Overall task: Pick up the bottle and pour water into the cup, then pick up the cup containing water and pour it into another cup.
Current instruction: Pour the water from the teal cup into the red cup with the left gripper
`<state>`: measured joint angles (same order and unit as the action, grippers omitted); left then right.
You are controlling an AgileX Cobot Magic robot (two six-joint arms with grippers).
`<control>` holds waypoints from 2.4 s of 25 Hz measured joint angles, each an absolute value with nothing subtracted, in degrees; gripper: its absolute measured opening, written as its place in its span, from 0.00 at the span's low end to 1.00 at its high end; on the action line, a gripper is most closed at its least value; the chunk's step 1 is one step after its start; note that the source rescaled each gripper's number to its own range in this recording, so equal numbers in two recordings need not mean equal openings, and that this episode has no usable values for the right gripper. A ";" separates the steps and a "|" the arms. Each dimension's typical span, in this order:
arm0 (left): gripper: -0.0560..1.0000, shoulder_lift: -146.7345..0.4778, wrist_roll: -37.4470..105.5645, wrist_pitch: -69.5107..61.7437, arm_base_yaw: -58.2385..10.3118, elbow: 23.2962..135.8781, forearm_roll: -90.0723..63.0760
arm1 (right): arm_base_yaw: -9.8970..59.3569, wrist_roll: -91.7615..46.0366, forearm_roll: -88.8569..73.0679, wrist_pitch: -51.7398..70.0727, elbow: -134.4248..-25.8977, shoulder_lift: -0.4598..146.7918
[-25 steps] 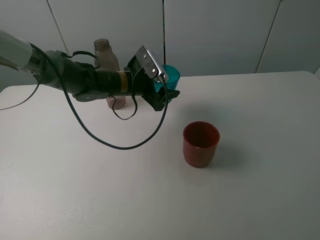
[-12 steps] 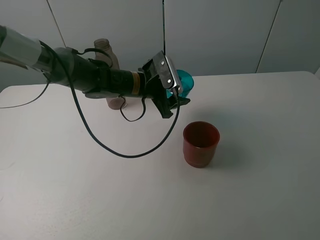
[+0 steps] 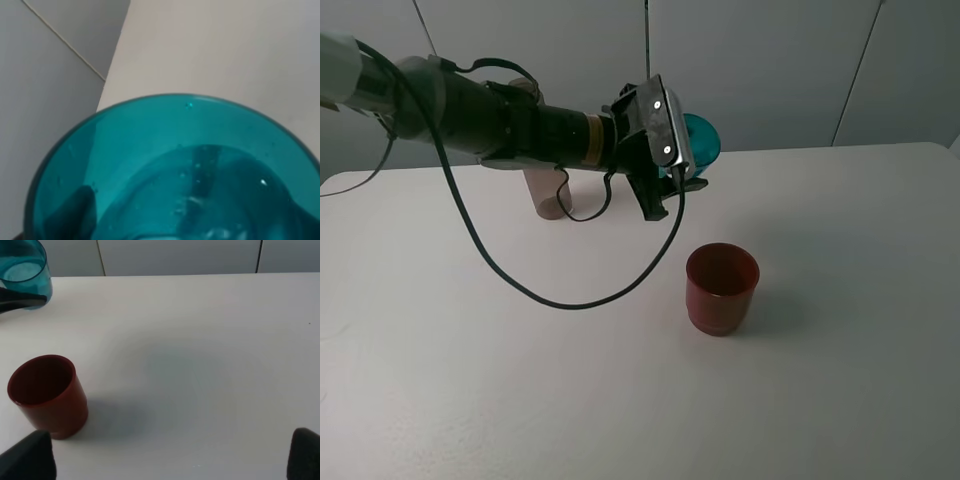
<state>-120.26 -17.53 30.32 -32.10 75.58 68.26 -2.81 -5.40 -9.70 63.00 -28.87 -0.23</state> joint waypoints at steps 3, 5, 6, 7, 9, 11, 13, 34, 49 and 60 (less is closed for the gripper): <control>0.13 -119.78 -17.53 29.94 -32.34 75.58 73.01 | -2.81 -5.26 -9.70 63.00 -28.87 -0.23; 0.13 -119.78 -17.53 29.94 -32.44 75.58 75.09 | -2.81 -5.26 -9.70 63.00 -28.87 -0.23; 0.13 -119.69 -17.53 29.83 -32.56 75.58 75.48 | -2.81 -5.26 -9.70 63.00 -28.87 -0.23; 0.13 -119.69 -17.63 29.70 -32.68 75.58 75.78 | -2.81 -5.26 -9.70 63.00 -28.87 -0.23; 0.13 -119.69 -17.63 29.38 -33.12 75.58 76.16 | -2.81 -5.26 -9.70 63.00 -28.87 -0.23; 0.13 -119.69 -17.63 28.73 -33.69 75.58 76.62 | -2.81 -5.26 -9.70 63.00 -28.87 -0.23; 0.13 -119.69 -17.63 27.50 -34.35 75.58 77.31 | -2.81 -5.26 -9.70 63.00 -28.87 -0.23; 0.13 -119.66 -16.61 24.56 -37.77 75.58 85.61 | -2.81 -5.26 -9.70 63.00 -28.87 -0.23; 0.13 -119.66 -15.22 24.69 -38.36 75.58 89.91 | -2.81 -5.26 -9.70 63.00 -28.87 -0.23; 0.13 -119.66 -10.74 24.69 -38.36 75.58 90.14 | -2.81 -5.26 -9.70 63.00 -28.87 -0.23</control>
<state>-119.66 -10.74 24.69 -38.36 75.58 90.14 -2.81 -5.26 -9.70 63.00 -28.87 -0.23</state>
